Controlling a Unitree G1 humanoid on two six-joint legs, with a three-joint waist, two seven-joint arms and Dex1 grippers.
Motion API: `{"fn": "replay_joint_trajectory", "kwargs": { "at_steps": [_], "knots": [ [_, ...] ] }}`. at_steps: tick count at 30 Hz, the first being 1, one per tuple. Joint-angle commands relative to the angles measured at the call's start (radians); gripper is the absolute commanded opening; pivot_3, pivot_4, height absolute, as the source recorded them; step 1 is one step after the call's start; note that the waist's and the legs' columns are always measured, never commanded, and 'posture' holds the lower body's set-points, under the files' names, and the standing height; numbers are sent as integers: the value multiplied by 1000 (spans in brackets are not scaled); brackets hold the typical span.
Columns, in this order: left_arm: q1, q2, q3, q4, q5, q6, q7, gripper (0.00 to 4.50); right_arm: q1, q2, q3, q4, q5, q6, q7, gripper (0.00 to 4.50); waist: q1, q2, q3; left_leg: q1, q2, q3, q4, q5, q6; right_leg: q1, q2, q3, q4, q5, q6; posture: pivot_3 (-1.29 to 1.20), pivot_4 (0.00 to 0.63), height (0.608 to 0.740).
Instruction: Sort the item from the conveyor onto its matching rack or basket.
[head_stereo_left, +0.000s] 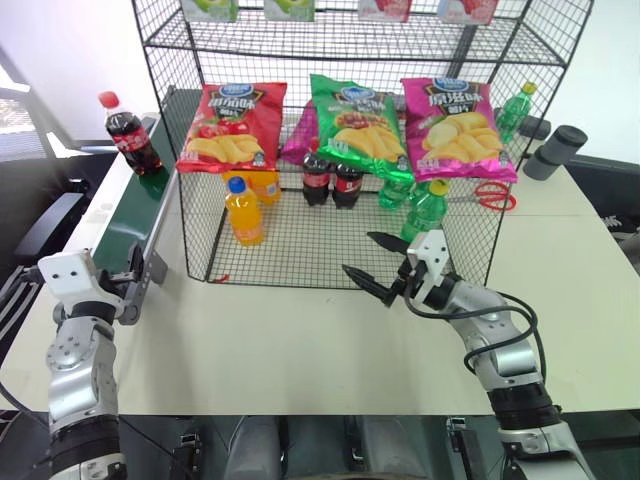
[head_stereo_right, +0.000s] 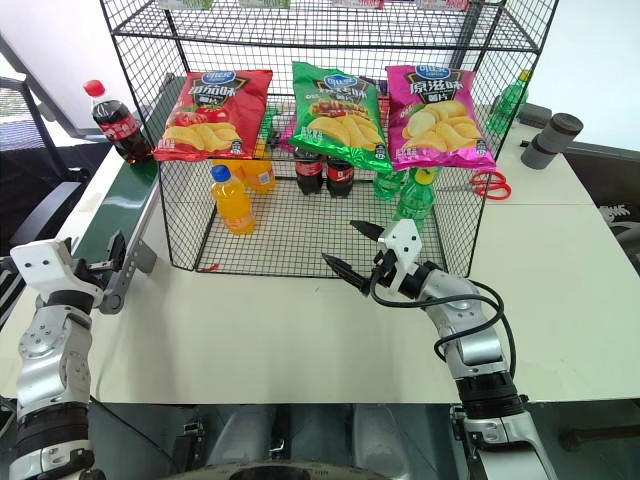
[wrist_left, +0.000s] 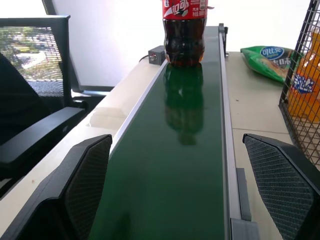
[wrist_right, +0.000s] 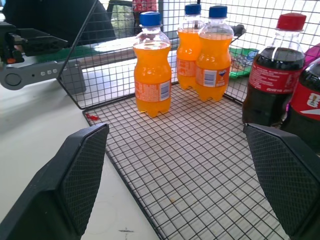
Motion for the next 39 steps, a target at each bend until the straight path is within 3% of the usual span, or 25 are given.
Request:
{"fn": "replay_joint_trajectory", "kwargs": {
  "at_steps": [1,39],
  "knots": [
    [-1,2,4,-8,5,-25,9,4500,-11,8,10,-53,32,4,26,4479,0,0,0,0,0,0,0,0,0,0,0,0,0,0,0,0,150,740],
    [-13,19,32,17,17,-81,85,4500,-7,42,86,-106,38,19,38,4479,0,0,0,0,0,0,0,0,0,0,-1,0,0,0,0,0,150,740]
  ]
}}
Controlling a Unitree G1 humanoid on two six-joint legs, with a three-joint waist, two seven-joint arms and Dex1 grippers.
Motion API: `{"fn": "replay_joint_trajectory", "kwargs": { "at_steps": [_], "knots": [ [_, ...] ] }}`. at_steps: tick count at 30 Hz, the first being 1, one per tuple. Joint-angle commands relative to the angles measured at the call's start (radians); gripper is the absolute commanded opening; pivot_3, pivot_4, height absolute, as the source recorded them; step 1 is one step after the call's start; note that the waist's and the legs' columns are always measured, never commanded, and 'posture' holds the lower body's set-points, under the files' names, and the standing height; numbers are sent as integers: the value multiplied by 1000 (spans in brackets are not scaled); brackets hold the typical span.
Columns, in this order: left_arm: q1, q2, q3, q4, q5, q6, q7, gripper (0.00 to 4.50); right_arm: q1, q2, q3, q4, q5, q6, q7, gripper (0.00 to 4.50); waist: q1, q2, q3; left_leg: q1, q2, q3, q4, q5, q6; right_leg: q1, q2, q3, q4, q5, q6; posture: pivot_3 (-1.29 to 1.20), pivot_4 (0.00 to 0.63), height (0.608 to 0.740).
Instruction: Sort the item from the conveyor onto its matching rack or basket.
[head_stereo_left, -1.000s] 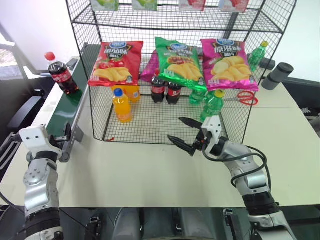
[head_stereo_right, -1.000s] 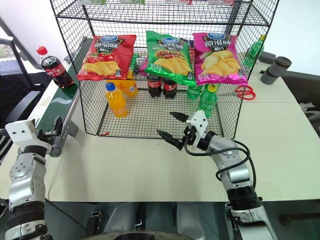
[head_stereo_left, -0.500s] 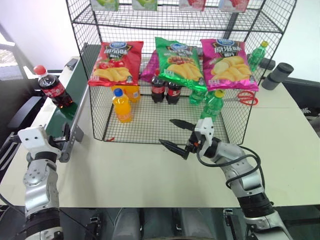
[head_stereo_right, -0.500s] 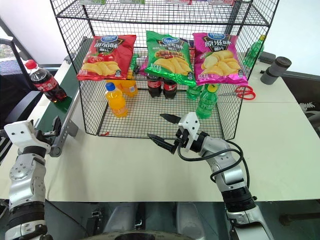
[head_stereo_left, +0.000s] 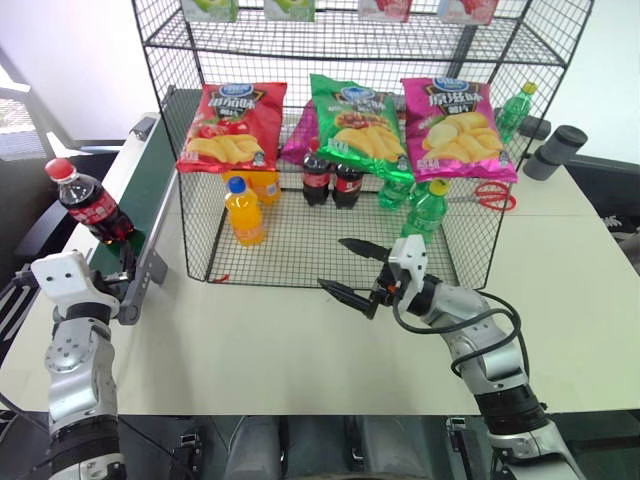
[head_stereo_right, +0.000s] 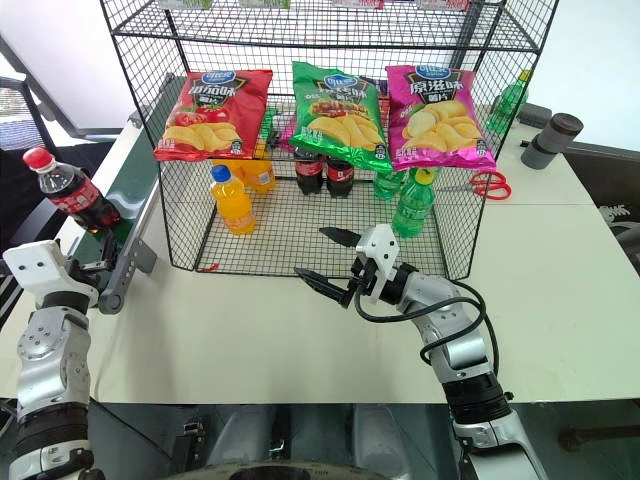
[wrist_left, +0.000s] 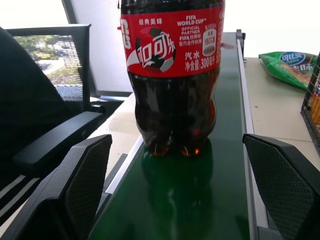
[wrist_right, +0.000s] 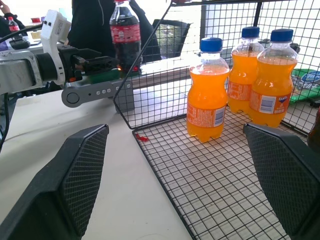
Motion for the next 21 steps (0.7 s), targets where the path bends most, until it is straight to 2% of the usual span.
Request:
{"fn": "replay_joint_trajectory", "kwargs": {
  "at_steps": [1,10,13,15,21],
  "knots": [
    [-12,17,30,-7,10,-31,23,4500,-6,7,1,-29,5,-8,1,4479,0,0,0,0,0,0,0,0,0,0,0,0,0,0,0,0,150,740],
    [-12,24,31,-2,7,-27,42,4500,-9,7,8,-23,2,-9,2,4479,0,0,0,0,0,0,0,0,0,0,0,0,0,0,0,0,150,740],
    [-13,22,33,-2,1,-22,45,3685,-9,7,8,-22,0,-10,2,4500,0,0,0,0,0,0,0,0,0,0,0,0,0,0,0,0,150,740],
    [-15,21,38,-4,-5,-19,47,2828,-10,7,7,-22,-1,-10,1,4500,1,0,0,0,0,0,0,0,0,0,0,0,0,0,0,0,150,740],
    [-22,69,58,-62,-30,-11,14,2756,-13,1,2,-25,3,-5,3,4500,0,0,0,0,0,0,0,0,0,0,-1,0,0,0,0,0,150,740]
  ]
}}
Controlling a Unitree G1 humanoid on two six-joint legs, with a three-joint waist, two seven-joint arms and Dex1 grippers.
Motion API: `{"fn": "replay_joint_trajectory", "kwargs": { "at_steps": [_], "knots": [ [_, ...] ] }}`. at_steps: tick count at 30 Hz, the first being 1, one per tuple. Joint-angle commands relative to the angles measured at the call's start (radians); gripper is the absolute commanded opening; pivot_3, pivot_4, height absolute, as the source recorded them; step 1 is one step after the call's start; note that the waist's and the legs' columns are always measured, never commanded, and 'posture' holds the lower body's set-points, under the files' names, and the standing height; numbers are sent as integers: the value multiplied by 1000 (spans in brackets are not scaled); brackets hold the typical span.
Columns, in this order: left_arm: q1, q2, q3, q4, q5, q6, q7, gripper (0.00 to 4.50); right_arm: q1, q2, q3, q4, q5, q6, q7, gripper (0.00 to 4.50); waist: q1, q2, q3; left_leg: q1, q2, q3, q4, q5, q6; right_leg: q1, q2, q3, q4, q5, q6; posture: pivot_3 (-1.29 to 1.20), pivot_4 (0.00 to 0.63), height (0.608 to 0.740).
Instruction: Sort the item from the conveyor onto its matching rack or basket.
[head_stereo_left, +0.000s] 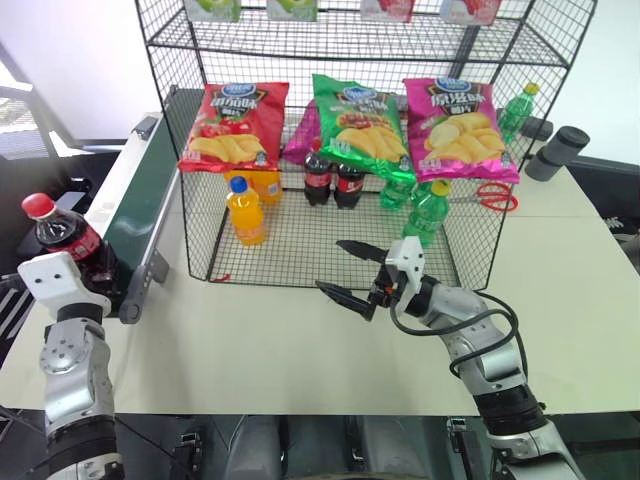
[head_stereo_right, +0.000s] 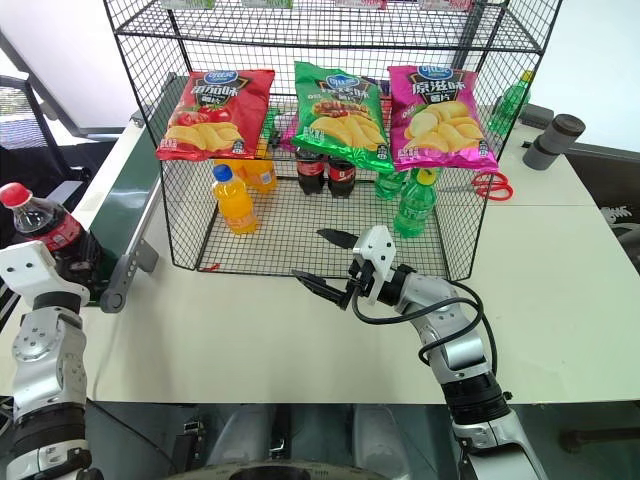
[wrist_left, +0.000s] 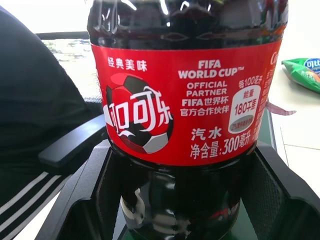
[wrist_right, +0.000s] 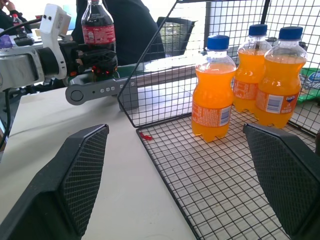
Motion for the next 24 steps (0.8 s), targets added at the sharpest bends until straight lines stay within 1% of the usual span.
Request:
{"fn": "replay_joint_trajectory", "kwargs": {
  "at_steps": [1,5,7,9,12,14,16,20,24],
  "knots": [
    [-30,78,48,-96,-45,4,-50,2756,-15,-1,-10,-28,12,2,4,4500,0,-1,0,0,0,0,0,0,0,0,0,0,0,0,0,0,150,740],
    [-55,189,33,-248,-168,104,-203,2756,-24,-9,-16,-37,30,34,11,4500,1,-5,0,-3,0,-1,0,0,0,-2,0,-1,-1,0,0,0,150,740],
    [-32,240,-17,-334,-207,159,-303,2756,-37,-2,-32,-37,52,58,3,4500,-1,-5,1,-3,0,-1,0,0,0,-2,-1,-1,-2,0,0,0,150,740],
    [-2,285,-72,-441,-289,250,-408,2756,-55,1,-50,-38,74,82,-3,4500,-1,-3,0,-3,-1,-1,-1,0,-1,-1,-2,-1,-4,0,-1,0,150,740],
    [18,313,-134,-554,-397,374,-479,2756,-70,-9,-64,-45,97,106,4,4500,-5,0,0,-3,-2,-1,-4,-1,-1,0,-4,-1,-8,0,-1,0,150,740],
    [23,325,-199,-606,-426,439,-520,2756,-75,-18,-74,-61,127,139,16,4500,-6,0,0,-3,-2,-1,-5,-1,-1,-1,-4,-1,-8,0,-1,0,150,740],
    [23,326,-266,-623,-422,477,-561,2756,-78,-29,-78,-79,164,184,32,4500,-8,1,1,-3,-1,-1,-7,0,-1,-2,-3,-1,-8,0,-1,0,150,740],
    [-1,294,-397,-620,-370,496,-614,2756,-79,-52,-77,-124,226,271,50,4500,-7,2,1,-2,0,-1,-7,0,-1,-2,-1,-1,-7,0,-1,0,150,740],
    [-79,236,-531,-577,-297,469,-656,2756,-78,-51,-52,-165,214,300,29,4500,1,2,2,-3,-1,0,-5,0,0,-1,-1,-1,-6,0,-1,0,150,740]
  ]
}}
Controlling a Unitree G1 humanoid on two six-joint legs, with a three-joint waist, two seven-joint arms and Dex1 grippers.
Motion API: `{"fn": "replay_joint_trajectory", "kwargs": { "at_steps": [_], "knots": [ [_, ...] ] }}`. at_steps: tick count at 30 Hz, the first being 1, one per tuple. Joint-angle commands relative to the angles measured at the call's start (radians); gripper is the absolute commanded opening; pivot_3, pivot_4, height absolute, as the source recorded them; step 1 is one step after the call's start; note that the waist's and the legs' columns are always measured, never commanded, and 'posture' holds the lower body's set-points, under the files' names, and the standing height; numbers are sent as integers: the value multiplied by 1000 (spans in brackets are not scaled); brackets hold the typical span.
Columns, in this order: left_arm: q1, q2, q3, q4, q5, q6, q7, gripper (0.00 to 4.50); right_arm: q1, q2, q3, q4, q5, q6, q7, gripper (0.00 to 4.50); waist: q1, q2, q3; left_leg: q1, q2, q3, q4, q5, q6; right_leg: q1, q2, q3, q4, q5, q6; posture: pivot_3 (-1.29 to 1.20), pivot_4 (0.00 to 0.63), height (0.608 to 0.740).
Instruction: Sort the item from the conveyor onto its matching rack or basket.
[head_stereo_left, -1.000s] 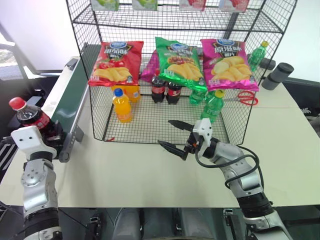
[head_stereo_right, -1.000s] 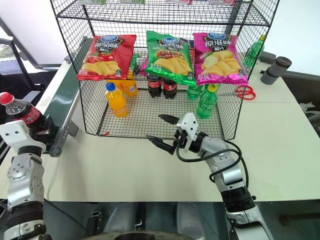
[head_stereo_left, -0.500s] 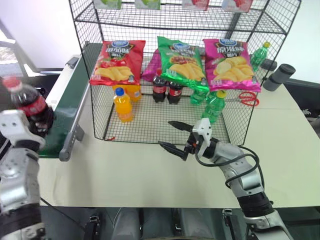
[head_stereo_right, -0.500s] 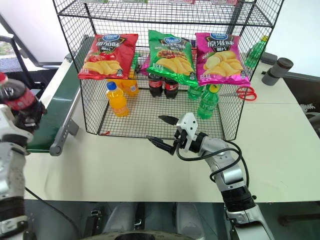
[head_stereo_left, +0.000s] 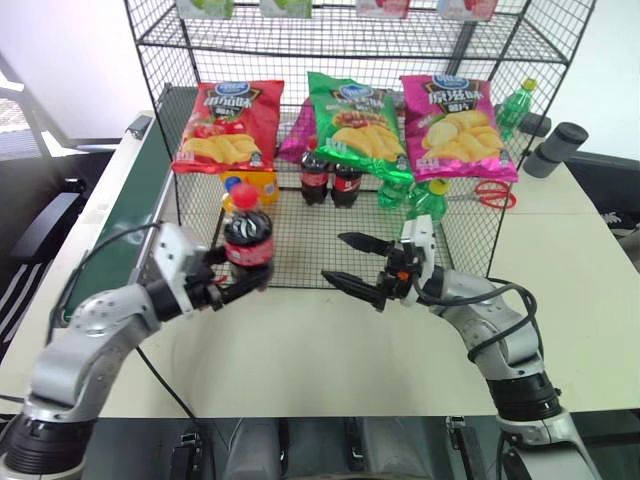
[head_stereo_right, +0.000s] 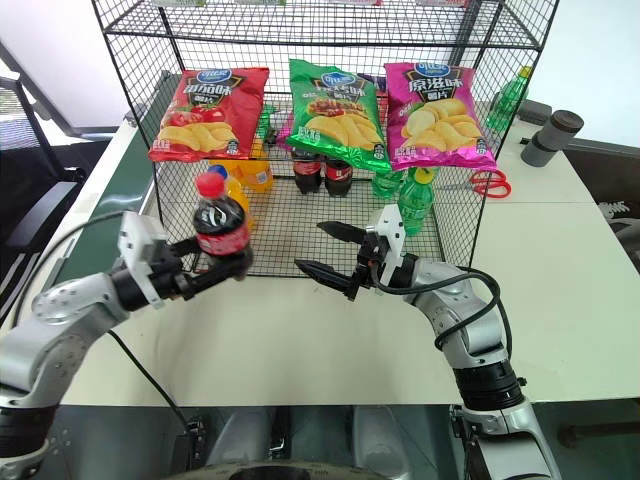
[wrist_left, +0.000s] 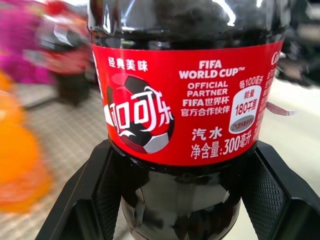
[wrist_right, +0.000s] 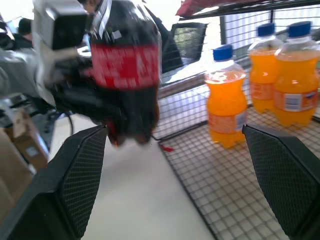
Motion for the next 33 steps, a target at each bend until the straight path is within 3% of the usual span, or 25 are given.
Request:
{"fn": "replay_joint_trajectory", "kwargs": {
  "at_steps": [1,7,18,19,22,26,27,29,33],
  "knots": [
    [-82,-40,-84,1,52,-47,-52,2756,-11,3,15,-75,12,20,-10,4500,4,0,0,0,0,0,1,0,0,0,0,0,0,0,0,0,150,740],
    [-170,-93,-200,66,141,-94,-134,2756,7,14,36,-115,24,51,-20,4500,2,0,0,0,-1,0,2,0,1,1,1,0,0,0,0,0,150,740],
    [-209,-149,-238,85,198,-114,-186,2756,18,21,46,-120,33,62,-20,4500,2,0,0,0,0,0,3,0,1,1,6,1,1,0,1,0,150,740],
    [-208,-150,-236,85,202,-114,-188,2756,20,20,44,-120,37,64,-19,3951,2,0,0,0,0,0,3,0,1,1,6,1,1,0,1,0,150,740],
    [-204,-152,-231,88,212,-118,-193,2756,26,16,43,-124,38,64,-15,2967,3,0,0,0,0,0,3,0,1,1,6,1,1,0,1,0,150,740],
    [-198,-156,-220,89,185,-88,-199,2756,23,19,48,-114,16,48,-22,2967,2,0,0,0,1,0,3,0,1,1,6,1,2,0,1,0,150,740],
    [-197,-155,-217,88,179,-79,-199,3802,20,22,48,-109,13,43,-24,2967,2,0,0,0,1,0,3,0,1,1,6,1,2,0,1,0,150,740],
    [-195,-153,-215,90,197,-91,-191,4457,15,27,47,-103,8,37,-29,2967,2,0,0,0,1,0,4,0,1,1,6,1,2,0,1,0,150,740],
    [-168,-137,-189,94,223,-104,-163,4457,-4,54,24,-69,-17,0,-66,2967,1,0,0,0,1,0,4,0,1,1,7,1,2,0,1,0,150,740]
  ]
}}
